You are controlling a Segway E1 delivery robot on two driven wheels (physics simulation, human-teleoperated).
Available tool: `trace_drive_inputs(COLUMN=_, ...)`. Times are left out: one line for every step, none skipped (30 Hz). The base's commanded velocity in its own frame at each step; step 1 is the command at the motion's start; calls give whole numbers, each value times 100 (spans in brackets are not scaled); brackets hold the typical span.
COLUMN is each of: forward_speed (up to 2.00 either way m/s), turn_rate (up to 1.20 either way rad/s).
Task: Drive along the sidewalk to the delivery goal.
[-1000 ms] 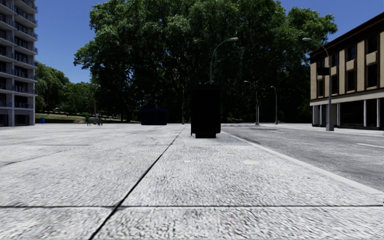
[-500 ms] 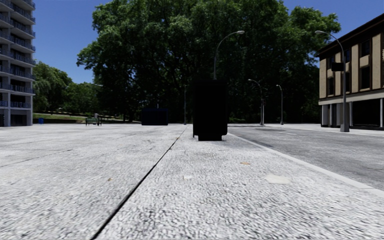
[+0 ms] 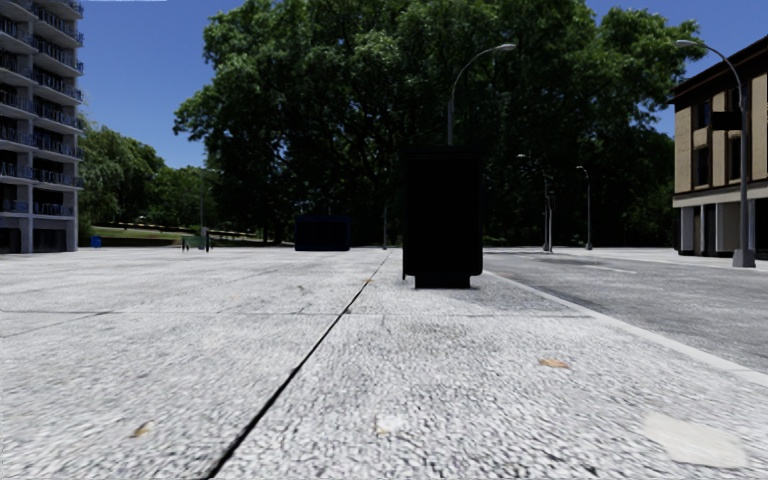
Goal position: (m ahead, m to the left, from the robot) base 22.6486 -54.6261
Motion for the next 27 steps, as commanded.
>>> trace_drive_inputs(forward_speed=200, turn_rate=25)
trace_drive_inputs(forward_speed=200, turn_rate=25)
trace_drive_inputs(forward_speed=200, turn_rate=25)
trace_drive_inputs(forward_speed=200, turn_rate=25)
trace_drive_inputs(forward_speed=200, turn_rate=26)
trace_drive_inputs(forward_speed=200, turn_rate=26)
trace_drive_inputs(forward_speed=200, turn_rate=26)
trace_drive_inputs(forward_speed=200, turn_rate=26)
trace_drive_inputs(forward_speed=200, turn_rate=26)
trace_drive_inputs(forward_speed=200, turn_rate=26)
trace_drive_inputs(forward_speed=200, turn_rate=26)
trace_drive_inputs(forward_speed=200, turn_rate=26)
trace_drive_inputs(forward_speed=200, turn_rate=26)
trace_drive_inputs(forward_speed=200, turn_rate=26)
trace_drive_inputs(forward_speed=200, turn_rate=26)
trace_drive_inputs(forward_speed=200, turn_rate=26)
trace_drive_inputs(forward_speed=200, turn_rate=26)
trace_drive_inputs(forward_speed=200, turn_rate=26)
trace_drive_inputs(forward_speed=200, turn_rate=26)
trace_drive_inputs(forward_speed=200, turn_rate=26)
trace_drive_inputs(forward_speed=200, turn_rate=26)
trace_drive_inputs(forward_speed=200, turn_rate=26)
trace_drive_inputs(forward_speed=200, turn_rate=26)
trace_drive_inputs(forward_speed=200, turn_rate=26)
trace_drive_inputs(forward_speed=200, turn_rate=26)
trace_drive_inputs(forward_speed=200, turn_rate=26)
trace_drive_inputs(forward_speed=200, turn_rate=26)
